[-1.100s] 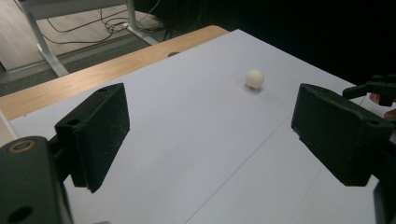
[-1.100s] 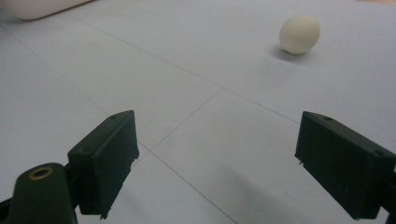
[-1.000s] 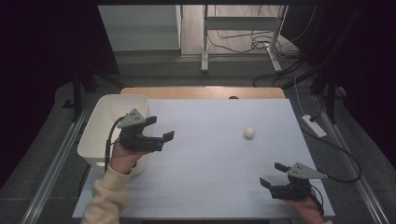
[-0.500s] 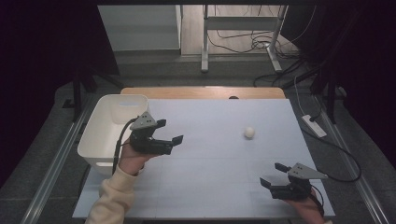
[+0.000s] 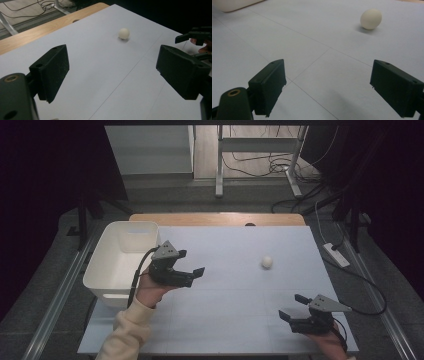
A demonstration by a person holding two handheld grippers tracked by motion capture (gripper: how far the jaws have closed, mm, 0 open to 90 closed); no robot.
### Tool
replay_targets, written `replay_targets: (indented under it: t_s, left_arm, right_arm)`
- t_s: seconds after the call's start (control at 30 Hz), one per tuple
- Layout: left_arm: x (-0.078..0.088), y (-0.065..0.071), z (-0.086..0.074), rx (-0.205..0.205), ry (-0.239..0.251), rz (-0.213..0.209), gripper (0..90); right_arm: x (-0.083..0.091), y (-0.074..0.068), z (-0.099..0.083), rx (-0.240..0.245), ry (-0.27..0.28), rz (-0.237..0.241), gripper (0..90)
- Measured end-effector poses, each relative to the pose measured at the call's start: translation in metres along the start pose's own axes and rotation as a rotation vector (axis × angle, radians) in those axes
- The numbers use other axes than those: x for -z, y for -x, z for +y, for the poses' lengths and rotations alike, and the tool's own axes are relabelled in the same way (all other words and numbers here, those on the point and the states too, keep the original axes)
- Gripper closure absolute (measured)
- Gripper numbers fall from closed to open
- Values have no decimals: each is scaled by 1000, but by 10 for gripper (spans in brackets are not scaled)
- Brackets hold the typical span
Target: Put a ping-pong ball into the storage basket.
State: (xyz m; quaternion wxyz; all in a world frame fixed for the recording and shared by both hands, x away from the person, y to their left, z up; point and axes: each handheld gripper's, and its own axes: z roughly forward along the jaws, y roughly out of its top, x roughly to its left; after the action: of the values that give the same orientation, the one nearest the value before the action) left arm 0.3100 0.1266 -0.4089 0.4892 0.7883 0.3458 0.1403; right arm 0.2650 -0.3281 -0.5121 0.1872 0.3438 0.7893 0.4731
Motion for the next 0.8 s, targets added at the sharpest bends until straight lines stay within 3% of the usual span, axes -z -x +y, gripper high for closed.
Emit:
replay_targets:
  t_s: [0.8]
  left_arm:
    - [-28,7,1,-18,-40,-18,124]
  right_arm:
    - [0,0,0,-1,2,2,131]
